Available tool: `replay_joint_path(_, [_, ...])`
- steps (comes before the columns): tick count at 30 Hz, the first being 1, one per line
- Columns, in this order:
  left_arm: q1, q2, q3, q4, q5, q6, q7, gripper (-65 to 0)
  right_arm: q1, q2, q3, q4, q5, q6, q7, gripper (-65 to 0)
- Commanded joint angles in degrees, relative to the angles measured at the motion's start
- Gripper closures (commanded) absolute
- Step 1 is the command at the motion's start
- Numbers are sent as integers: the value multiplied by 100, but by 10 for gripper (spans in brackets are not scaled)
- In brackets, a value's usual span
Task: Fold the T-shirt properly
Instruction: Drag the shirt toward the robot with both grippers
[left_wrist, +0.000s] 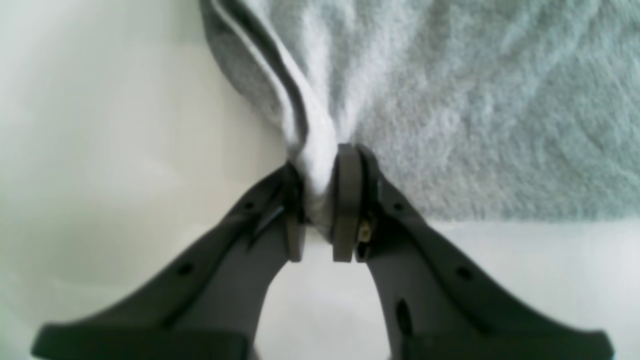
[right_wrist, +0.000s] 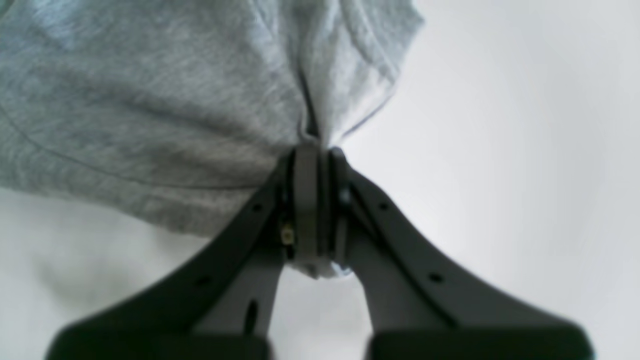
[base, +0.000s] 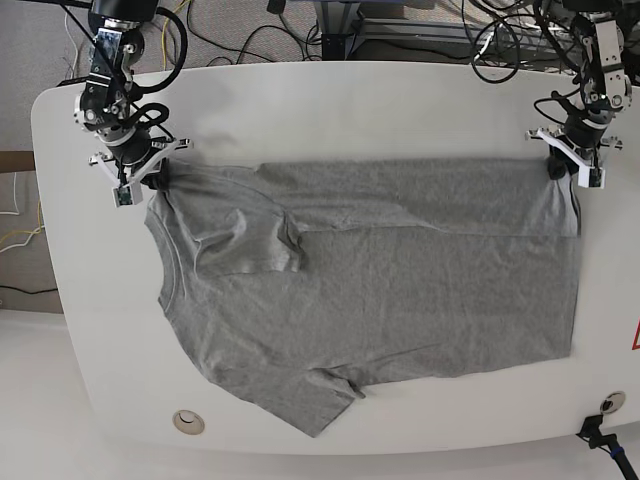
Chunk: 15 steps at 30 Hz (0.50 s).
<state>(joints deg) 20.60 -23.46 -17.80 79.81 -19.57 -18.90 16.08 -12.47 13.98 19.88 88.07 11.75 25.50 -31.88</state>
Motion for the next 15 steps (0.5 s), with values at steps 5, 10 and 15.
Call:
replay_joint_path(5, [1127,-76,-9,674,124,4,287,-65,-903,-75,548,577,-159,-13,-289,0])
replay_joint_path(10, [1830,-67,-158,1017,124,4,287,-65,-1623,-110,786,955,-168,-13,-298,0])
replay_joint_path(15, [2191,-58,-264,1166,116,4,287,-65,-2186,-145,786,1210,-168,-13,-298,0])
